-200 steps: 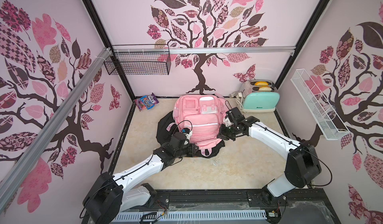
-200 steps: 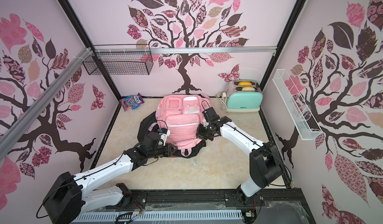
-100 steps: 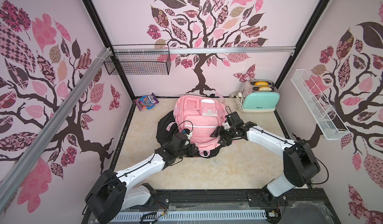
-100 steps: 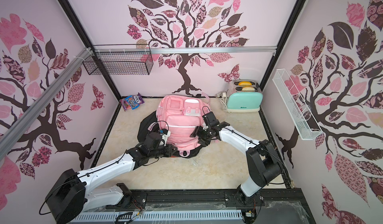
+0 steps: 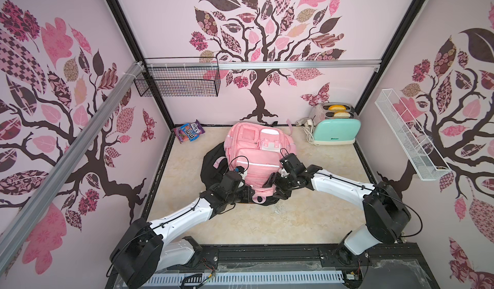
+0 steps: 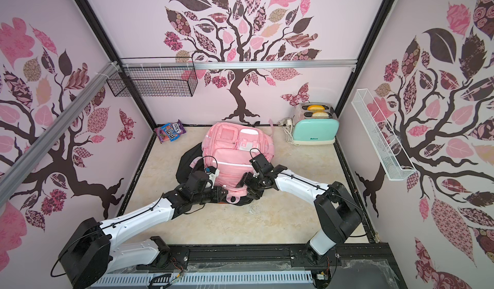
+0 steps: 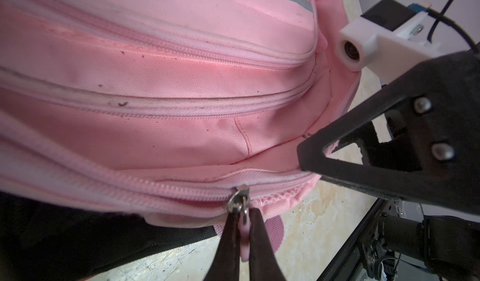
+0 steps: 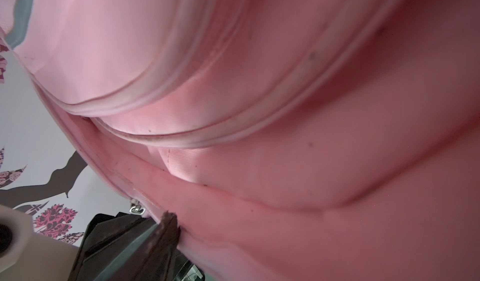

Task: Zip up the backpack
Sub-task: Zip the zipper on the backpack.

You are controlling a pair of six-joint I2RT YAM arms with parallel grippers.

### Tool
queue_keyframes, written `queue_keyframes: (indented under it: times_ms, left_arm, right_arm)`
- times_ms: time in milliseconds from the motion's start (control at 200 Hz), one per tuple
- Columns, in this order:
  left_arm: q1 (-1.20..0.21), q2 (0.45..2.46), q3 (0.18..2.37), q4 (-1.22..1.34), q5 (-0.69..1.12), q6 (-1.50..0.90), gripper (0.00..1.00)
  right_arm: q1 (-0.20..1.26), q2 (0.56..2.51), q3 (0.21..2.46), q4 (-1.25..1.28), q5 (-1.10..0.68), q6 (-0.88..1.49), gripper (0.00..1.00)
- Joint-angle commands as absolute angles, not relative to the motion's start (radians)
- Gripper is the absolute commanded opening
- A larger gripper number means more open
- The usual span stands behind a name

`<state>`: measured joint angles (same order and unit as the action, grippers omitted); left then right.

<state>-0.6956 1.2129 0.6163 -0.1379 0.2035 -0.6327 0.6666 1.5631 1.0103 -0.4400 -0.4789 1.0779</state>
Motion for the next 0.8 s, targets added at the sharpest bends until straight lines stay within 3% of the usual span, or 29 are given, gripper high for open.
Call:
queue_keyframes:
  times_ms: [0,240,380,460,565,665,725,795]
  left_arm:
    - [-0.706,1.211,0.624,-0.129,0.221,-0.626,0.0]
    - [-0.704,1.197,0.627,-0.133,0.219,-0.63,0.0]
    - [-0.704,1.194,0.627,-0.136,0.219,-0.63,0.0]
    - [-0.705,1.19,0.624,-0.137,0.219,-0.629,0.0]
    - [-0.705,1.187,0.623,-0.138,0.218,-0.631,0.0]
    - [-0.704,1.186,0.622,-0.136,0.217,-0.633,0.0]
    - [-0.704,1.183,0.621,-0.139,0.213,-0.631,0.0]
    - [-0.705,1.185,0.629,-0.14,0.213,-0.629,0.0]
  right_arm:
    - [0.679,1.52,0.969,-0.355,-0.528,1.184,0.7]
    - [0.678,1.562,0.948,-0.227,-0.567,1.256,0.7]
    - [0.677,1.563,0.951,-0.2,-0.566,1.256,0.63]
    - [0.675,1.562,0.944,-0.18,-0.569,1.254,0.5]
    - [0.665,1.567,0.939,-0.17,-0.584,1.231,0.23]
    - [0.646,1.574,0.934,-0.164,-0.612,1.192,0.07]
    - [0.631,1.577,0.944,-0.175,-0.635,1.159,0.0]
    - [0.616,1.574,0.968,-0.197,-0.651,1.109,0.0]
